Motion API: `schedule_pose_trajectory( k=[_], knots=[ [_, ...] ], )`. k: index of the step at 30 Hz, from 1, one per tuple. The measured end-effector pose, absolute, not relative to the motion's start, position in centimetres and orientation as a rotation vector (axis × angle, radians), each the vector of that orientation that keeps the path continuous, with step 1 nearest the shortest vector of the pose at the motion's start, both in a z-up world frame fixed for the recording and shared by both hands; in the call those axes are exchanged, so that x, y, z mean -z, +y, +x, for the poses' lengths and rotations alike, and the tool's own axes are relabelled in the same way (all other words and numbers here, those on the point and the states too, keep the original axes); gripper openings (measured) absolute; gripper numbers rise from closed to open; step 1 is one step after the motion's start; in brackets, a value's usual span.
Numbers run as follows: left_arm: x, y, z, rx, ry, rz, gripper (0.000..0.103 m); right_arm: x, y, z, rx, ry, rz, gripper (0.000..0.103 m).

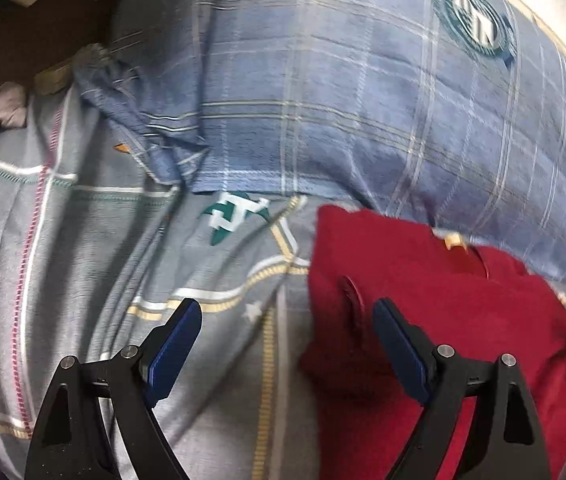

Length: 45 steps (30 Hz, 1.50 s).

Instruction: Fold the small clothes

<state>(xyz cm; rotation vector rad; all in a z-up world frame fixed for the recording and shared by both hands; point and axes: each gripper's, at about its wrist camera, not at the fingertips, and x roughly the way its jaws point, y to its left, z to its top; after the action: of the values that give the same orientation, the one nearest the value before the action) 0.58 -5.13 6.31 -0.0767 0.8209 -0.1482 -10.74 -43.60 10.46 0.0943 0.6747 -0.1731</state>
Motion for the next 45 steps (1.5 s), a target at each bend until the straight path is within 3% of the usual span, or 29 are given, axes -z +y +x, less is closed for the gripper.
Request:
schedule_pose_trajectory(
  k=[3, 5, 8, 11, 12, 14, 16, 19, 21, 22, 25, 27, 34, 38, 45],
  knots=[
    [-5.3, -6.4, 0.8, 0.141, 0.831, -0.021, 0.088, -8.9, -48.2, -10.7, 0.355, 0.764, 0.072, 0.085],
    [-4.3, -7.3, 1.2, 0.135, 0.854, 0.021, 0.088, -7.2, -49.9, -9.8, 0.300, 0.810, 0.161, 0.083],
    [-3.4, -8.8, 2.1, 0.140, 0.892, 0.089, 0.088, -5.5, -50.9, -8.7, 0.186, 0.849, 0.270, 0.013],
    [-3.3, -9.8, 2.9, 0.143, 0.874, 0.101, 0.088, -6.5, -50.1, -9.8, 0.281, 0.788, 0.102, 0.009],
    [-3.1, -9.9, 3.0, 0.143, 0.879, 0.096, 0.088, -6.3, -50.2, -10.1, 0.355, 0.797, 0.033, 0.000],
    [-2.7, -9.9, 3.1, 0.150, 0.894, 0.089, 0.088, -4.9, -51.3, -10.2, 0.490, 0.862, -0.072, 0.000],
    [-2.9, -9.6, 3.1, 0.150, 0.889, 0.088, 0.088, -5.1, -53.0, -11.6, 0.404, 0.856, 0.120, 0.000],
    [-3.0, -9.4, 3.3, 0.138, 0.885, 0.076, 0.088, -7.8, -51.4, -13.5, 0.321, 0.748, 0.147, 0.013],
    [-2.6, -9.5, 3.3, 0.137, 0.894, 0.074, 0.088, -8.8, -49.0, -13.3, 0.194, 0.725, 0.147, 0.035],
    [-2.5, -9.5, 3.2, 0.139, 0.894, 0.073, 0.088, -8.6, -47.8, -12.9, 0.140, 0.734, 0.136, 0.038],
    [-2.7, -9.4, 3.2, 0.148, 0.900, 0.073, 0.088, -5.5, -46.5, -10.7, 0.253, 0.874, -0.006, 0.035],
    [-3.3, -8.9, 2.7, 0.146, 0.899, 0.060, 0.088, -4.3, -47.4, -11.0, 0.339, 0.877, -0.020, 0.046],
    [-6.2, -6.3, -2.6, 0.187, 0.917, 0.002, 0.088, -8.3, -47.1, -17.1, 0.267, 0.798, 0.110, 0.052],
    [-7.3, -4.5, -6.0, 0.216, 0.941, -0.026, 0.088, -8.4, -46.4, -21.9, 0.147, 0.803, 0.275, 0.068],
    [-7.0, -2.2, -12.8, 0.223, 1.002, -0.025, 0.087, -5.8, -43.2, -27.1, 0.092, 0.865, 0.293, 0.068]
  ],
)
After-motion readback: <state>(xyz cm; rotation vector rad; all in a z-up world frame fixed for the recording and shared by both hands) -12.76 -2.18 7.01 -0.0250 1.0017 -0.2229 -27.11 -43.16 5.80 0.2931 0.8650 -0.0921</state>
